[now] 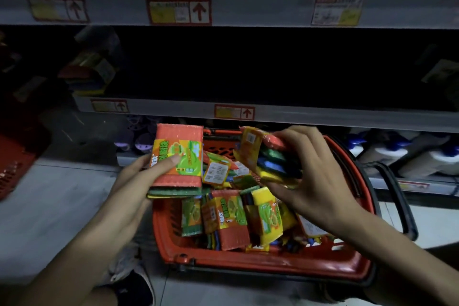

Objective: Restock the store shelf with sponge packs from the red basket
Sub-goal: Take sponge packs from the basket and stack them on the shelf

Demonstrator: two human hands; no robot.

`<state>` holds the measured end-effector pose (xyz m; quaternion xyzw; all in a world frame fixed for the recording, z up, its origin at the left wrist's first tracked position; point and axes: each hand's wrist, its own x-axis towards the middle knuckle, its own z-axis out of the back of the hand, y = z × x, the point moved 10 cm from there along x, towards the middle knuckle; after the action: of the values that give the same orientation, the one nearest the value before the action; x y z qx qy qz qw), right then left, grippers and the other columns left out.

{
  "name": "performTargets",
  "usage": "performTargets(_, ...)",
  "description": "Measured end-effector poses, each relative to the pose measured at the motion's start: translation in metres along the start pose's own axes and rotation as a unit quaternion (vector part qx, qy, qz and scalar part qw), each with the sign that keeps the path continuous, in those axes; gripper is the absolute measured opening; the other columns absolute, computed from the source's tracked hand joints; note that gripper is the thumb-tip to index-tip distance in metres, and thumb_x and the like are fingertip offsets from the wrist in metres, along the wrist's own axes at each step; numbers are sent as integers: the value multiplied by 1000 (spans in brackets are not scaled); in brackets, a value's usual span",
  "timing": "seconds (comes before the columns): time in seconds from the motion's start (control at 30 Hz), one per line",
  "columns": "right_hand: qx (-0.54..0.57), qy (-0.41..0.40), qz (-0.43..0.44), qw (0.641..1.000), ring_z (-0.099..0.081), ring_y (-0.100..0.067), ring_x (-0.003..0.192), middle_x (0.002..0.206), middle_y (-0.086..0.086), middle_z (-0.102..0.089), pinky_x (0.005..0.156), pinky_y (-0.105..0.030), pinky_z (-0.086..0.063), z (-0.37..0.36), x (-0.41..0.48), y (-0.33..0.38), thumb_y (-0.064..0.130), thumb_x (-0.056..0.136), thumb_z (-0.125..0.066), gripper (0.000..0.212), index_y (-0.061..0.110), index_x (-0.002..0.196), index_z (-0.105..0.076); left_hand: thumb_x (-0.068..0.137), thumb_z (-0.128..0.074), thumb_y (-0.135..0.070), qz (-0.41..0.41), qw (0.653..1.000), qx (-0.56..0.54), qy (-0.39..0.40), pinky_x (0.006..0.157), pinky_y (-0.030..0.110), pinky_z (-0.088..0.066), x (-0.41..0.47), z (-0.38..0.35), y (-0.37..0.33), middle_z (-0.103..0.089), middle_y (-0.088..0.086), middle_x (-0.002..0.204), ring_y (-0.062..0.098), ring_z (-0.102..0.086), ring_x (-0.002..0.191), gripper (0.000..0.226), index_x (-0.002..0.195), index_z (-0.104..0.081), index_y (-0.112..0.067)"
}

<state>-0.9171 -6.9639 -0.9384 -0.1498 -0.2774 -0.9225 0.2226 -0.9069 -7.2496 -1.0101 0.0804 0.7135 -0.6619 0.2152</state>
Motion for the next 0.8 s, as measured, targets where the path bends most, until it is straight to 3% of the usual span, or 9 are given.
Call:
performTargets(0.13, -87, 9, 63, 994, -50, -26, 111, 129, -8, -45, 89, -28, -43, -5, 0, 16, 54, 77, -77, 84, 7, 138, -43, 84, -75, -29, 21, 997, -76, 25, 101, 44, -51, 2, -15, 6, -76, 15, 116, 29, -75, 107, 44, 123, -72, -10)
performTargets(0.23, -104, 17, 71, 992, -52, -25, 106, 124, -8, -46, 78, -29, -51, -9, 2, 22, 59, 80, -65, 82, 12, 143, -44, 85, -74, -28, 35, 992, -112, 45, 110, 53, -47, 3, -30, 9, -75, 17, 120, 33, -72, 114, 48, 129, -68, -9)
performTargets(0.33, -92, 13, 41, 995, -51, -22, 105, 121, -5, -44, 72, -30, -55, -12, 4, 19, 62, 79, -65, 80, 17, 143, -46, 82, -75, -29, 48, 990, -128, 44, 106, 56, -50, 2, -42, 10, -77, 12, 117, 29, -73, 111, 49, 128, -68, -15)
performTargets(0.6, -66, 13, 19, 998, -56, -31, 121, 142, -9, -45, 83, -43, -61, -9, 12, 15, 57, 86, -62, 68, 31, 147, -47, 92, -69, -25, 37, 983, -172, 57, 97, 50, -55, 5, -69, 0, -76, 13, 118, 29, -74, 109, 39, 130, -65, -16)
performTargets(0.67, -114, 15, 53, 992, -55, -36, 125, 145, -15, -50, 91, -47, -58, -12, 12, 22, 50, 91, -65, 61, 32, 147, -48, 91, -70, -24, 9, 987, -145, 68, 97, 49, -54, 5, -76, -3, -75, 9, 123, 27, -73, 113, 45, 134, -62, -23)
performTargets(0.8, -201, 5, 151, 968, -52, -42, 134, 141, -21, -57, 109, -54, -46, -25, 7, 36, 32, 104, -49, 53, 26, 155, -35, 83, -75, -26, 5, 987, -138, 86, 107, 53, -48, 4, -87, 4, -73, 3, 127, 24, -70, 118, 57, 138, -59, -33)
